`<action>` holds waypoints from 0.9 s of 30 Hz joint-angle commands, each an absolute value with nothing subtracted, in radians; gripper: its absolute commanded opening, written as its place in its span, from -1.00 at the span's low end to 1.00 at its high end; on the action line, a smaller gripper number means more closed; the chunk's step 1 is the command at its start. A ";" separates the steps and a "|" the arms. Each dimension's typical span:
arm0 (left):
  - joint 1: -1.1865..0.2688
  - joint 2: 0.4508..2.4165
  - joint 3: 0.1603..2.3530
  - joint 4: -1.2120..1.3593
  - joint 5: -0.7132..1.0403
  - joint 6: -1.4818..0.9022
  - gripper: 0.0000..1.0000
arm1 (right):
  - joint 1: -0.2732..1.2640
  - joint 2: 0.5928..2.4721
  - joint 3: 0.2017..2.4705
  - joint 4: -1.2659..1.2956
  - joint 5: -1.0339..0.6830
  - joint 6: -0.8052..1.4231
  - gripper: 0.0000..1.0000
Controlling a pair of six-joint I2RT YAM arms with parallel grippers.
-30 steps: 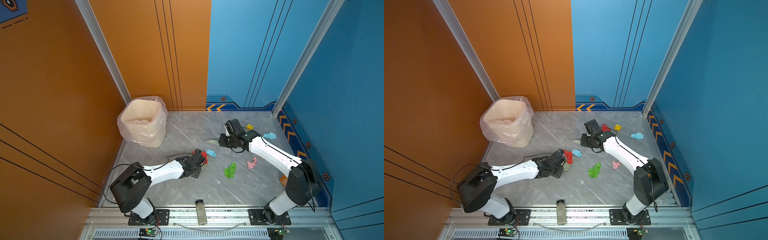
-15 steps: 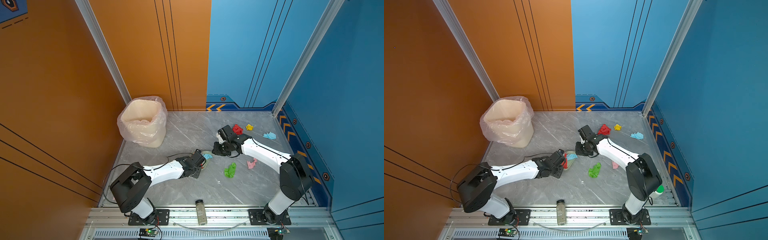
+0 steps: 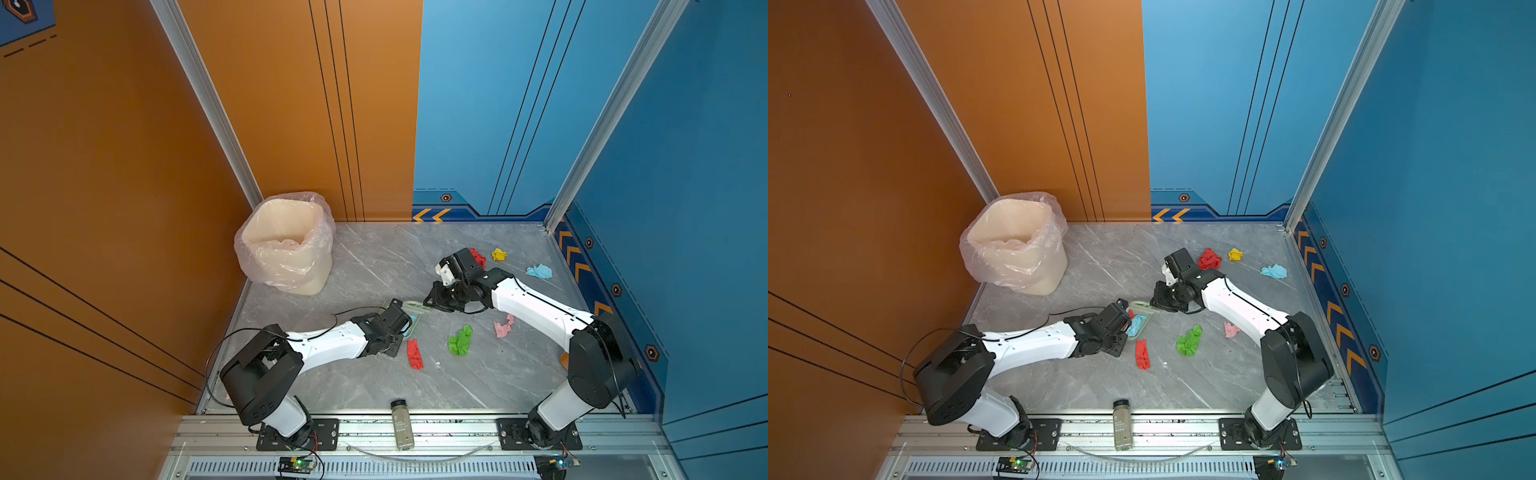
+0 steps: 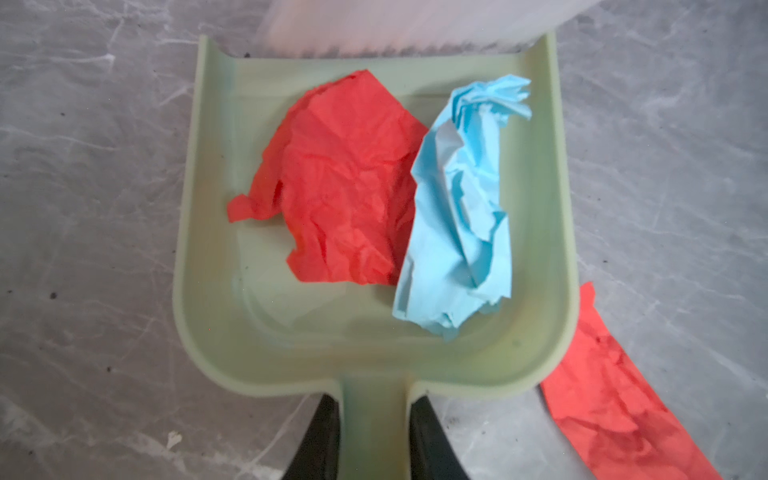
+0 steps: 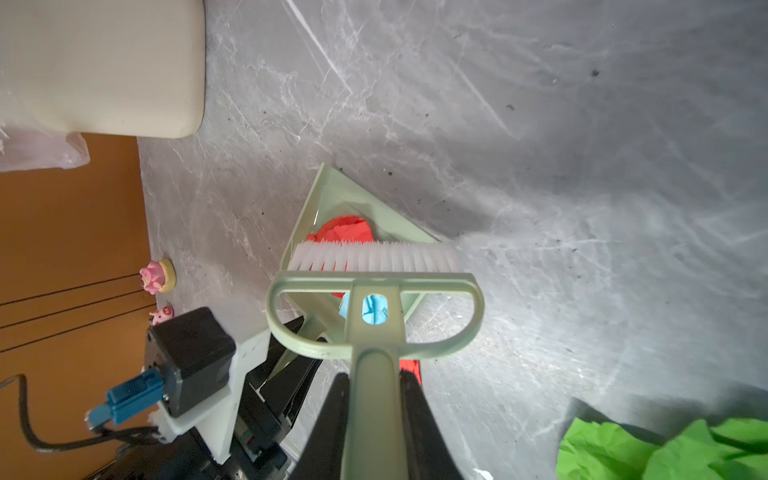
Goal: Sweep away the paper scraps from the table
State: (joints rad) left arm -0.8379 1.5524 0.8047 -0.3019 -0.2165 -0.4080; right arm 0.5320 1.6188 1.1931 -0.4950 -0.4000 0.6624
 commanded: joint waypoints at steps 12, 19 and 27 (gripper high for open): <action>-0.784 1.484 0.741 -0.333 -0.231 -0.385 -1.00 | 0.460 1.411 1.140 -0.636 -0.462 0.476 -1.00; -0.738 1.424 0.697 -0.347 -0.226 -0.366 -1.00 | 0.501 1.285 1.035 -0.724 -0.609 0.491 -1.00; -0.731 1.441 0.680 -0.336 -0.215 -0.364 -1.00 | 0.641 1.224 0.907 -0.658 -0.691 0.628 -1.00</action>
State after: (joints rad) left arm -0.7395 1.4345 0.6975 -0.3126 -0.2173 -0.3817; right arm 0.6083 1.2469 0.9352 -0.6708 -0.6327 0.5667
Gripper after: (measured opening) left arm 0.225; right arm 0.200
